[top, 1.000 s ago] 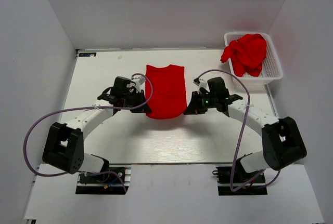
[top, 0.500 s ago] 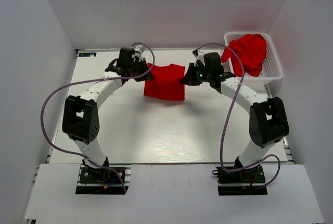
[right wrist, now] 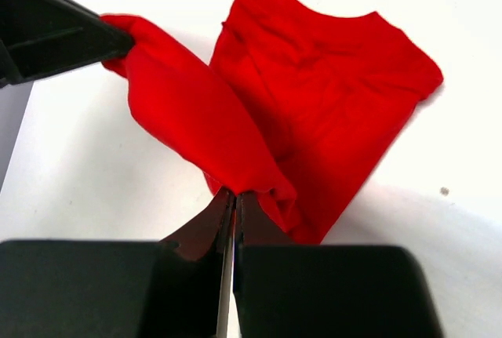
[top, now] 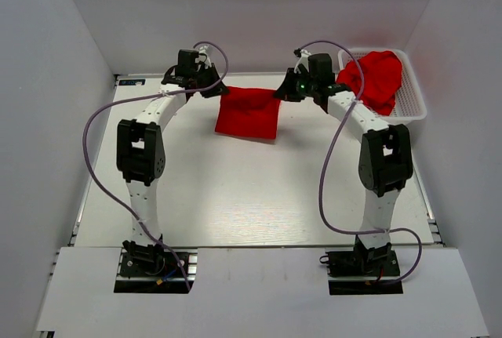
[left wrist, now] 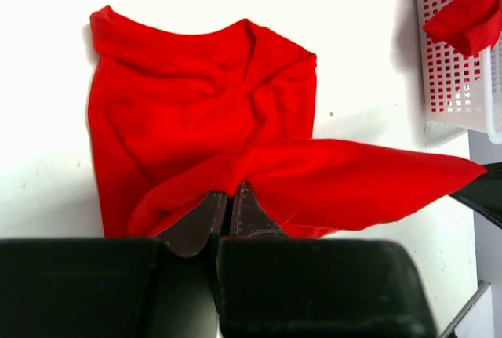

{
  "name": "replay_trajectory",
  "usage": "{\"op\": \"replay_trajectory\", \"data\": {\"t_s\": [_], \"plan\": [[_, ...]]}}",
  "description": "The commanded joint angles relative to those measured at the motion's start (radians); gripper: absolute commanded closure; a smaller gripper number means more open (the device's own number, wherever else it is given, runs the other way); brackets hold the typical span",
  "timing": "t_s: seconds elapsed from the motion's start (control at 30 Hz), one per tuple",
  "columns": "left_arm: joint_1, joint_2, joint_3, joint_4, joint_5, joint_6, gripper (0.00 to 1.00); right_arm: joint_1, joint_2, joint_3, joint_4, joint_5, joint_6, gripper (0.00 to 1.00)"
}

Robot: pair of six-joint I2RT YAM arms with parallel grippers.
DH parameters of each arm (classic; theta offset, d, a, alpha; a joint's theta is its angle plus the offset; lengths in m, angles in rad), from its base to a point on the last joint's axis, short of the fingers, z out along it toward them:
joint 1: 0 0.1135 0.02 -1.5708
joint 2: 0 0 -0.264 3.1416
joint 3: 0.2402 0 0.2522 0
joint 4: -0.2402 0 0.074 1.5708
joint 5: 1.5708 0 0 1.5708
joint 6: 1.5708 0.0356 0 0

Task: Fold and stack the t-shirts
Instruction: Fold the long partially folded tshirt into a neat square

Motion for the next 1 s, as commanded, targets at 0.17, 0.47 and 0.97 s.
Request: {"op": "replay_trajectory", "data": {"t_s": [0.17,0.47,0.97], "plan": [[0.027,0.129,0.152,0.042,0.127,-0.008,1.0,-0.036,0.131,0.162,-0.039,-0.01,0.017,1.0],[0.036,0.215,0.228,0.08,0.147,-0.037,0.97,-0.053,0.24,0.241,-0.056,-0.016,0.026,1.0],[0.076,0.376,0.455,0.168,0.033,-0.096,0.0,-0.116,0.491,0.613,0.019,-0.148,0.098,0.1]]}}
